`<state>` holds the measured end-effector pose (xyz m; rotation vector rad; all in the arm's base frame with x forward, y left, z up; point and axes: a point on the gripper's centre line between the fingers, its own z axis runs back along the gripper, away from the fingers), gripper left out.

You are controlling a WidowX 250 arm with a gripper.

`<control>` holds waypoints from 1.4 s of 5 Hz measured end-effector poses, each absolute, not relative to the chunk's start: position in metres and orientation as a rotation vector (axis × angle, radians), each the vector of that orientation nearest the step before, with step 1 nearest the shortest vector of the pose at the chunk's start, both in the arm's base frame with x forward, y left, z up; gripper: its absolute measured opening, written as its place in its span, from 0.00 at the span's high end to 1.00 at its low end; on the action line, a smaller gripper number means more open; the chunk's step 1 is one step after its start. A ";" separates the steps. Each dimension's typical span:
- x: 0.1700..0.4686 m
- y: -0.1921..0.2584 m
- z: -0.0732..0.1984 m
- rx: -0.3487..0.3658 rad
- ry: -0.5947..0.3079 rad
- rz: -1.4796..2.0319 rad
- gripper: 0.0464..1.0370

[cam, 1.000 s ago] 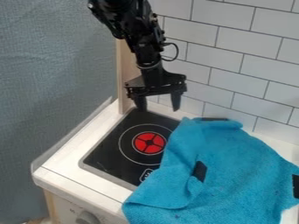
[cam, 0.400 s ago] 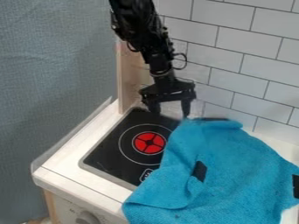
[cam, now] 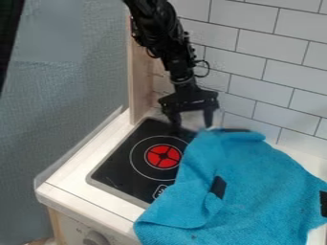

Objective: Fold the cloth from top left to bottom

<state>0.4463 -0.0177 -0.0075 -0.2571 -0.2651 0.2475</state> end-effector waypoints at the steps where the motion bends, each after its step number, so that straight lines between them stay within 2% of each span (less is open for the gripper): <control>1: 0.446 -0.038 -0.007 -0.280 -0.256 0.171 0.04; 2: 0.442 -0.050 -0.009 -0.285 -0.250 0.124 0.10; 3: 0.438 -0.051 -0.012 -0.262 -0.238 0.114 0.36; 4: 0.435 -0.050 -0.016 -0.229 -0.231 0.123 0.67; 5: 0.435 -0.047 -0.017 -0.201 -0.230 0.131 0.90; 6: 0.433 -0.045 -0.018 -0.191 -0.225 0.151 1.00; 7: 0.431 -0.044 -0.014 -0.186 -0.225 0.160 1.00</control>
